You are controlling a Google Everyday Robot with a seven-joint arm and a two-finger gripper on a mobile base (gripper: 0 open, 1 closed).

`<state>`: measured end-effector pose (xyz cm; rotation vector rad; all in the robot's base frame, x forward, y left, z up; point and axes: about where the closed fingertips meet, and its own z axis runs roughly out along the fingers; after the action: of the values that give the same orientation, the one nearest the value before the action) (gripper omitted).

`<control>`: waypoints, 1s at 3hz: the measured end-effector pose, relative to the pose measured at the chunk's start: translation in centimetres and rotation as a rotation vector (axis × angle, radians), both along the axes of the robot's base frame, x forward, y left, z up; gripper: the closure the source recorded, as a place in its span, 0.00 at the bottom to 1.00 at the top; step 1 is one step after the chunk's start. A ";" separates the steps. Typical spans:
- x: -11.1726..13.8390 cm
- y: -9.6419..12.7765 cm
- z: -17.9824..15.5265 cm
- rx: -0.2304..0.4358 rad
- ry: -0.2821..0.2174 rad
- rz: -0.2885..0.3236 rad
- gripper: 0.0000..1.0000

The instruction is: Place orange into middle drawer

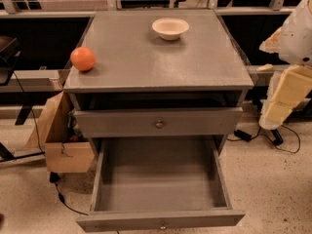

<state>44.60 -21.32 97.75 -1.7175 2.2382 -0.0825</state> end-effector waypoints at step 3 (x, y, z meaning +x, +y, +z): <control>7.4 5.9 1.0 0.151 -0.028 0.051 0.00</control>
Offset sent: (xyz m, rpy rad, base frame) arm 0.0779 0.0530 0.0058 0.1179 0.0017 0.0654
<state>52.05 -15.43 98.72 -1.6810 2.1211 0.0726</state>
